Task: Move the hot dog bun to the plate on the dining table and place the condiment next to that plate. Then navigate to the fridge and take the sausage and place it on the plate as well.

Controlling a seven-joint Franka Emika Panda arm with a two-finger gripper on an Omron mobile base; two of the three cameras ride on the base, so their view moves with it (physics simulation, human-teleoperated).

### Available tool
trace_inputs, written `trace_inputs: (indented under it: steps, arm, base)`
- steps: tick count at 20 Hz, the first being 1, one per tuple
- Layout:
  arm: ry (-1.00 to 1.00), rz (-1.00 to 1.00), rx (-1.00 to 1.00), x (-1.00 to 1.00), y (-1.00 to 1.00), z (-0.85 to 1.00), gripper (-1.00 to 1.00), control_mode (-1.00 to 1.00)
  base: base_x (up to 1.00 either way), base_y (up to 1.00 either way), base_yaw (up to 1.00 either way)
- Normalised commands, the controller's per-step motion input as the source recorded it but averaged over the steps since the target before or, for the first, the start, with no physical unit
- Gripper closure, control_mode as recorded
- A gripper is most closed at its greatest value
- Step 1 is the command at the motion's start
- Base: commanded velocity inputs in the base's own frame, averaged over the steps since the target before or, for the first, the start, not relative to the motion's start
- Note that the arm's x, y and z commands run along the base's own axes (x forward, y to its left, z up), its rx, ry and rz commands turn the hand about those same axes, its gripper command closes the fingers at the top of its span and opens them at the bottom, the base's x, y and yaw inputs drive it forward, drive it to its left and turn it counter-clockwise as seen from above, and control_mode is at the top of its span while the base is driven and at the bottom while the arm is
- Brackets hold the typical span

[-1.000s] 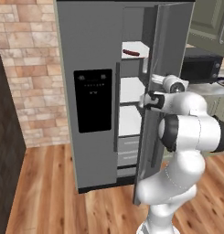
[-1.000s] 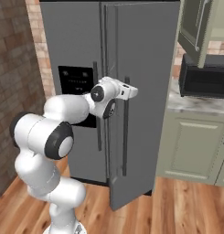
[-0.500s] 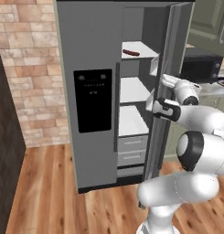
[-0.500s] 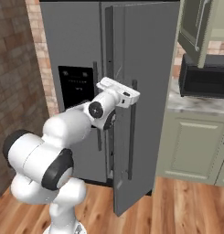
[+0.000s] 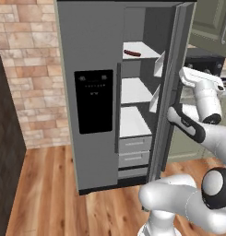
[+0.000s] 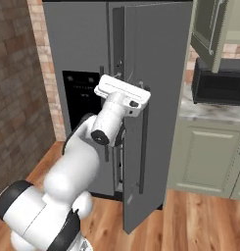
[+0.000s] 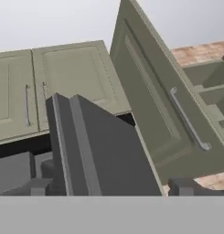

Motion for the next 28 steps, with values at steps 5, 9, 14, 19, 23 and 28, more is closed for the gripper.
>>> trace_inputs:
  steps: [5, 9, 14, 19, 23, 28]
  arm:
    - [-0.34, 0.00, -0.18, -0.84, 0.33, 0.86, -1.00, -1.00]
    - [-0.14, -0.09, -0.27, -0.57, 0.71, 0.39, -1.00, -1.00]
    - [0.02, -0.30, -0.33, -0.17, 0.73, 0.23, -1.00, -1.00]
    - [0.29, -0.43, -0.34, -0.05, 0.49, 0.32, -1.00, -1.00]
    - [0.54, -0.45, -0.28, -0.01, 0.49, 0.15, -1.00, -1.00]
    - [0.71, -0.43, -0.29, 0.00, 0.56, 0.00, -1.00, -1.00]
  base:
    - [0.00, 0.00, 0.00]
    - [0.00, 0.00, 0.00]
    - [0.00, 0.00, 0.00]
    - [0.00, 0.00, 0.00]
    - [0.00, 0.00, 0.00]
    - [0.00, 0.00, 0.00]
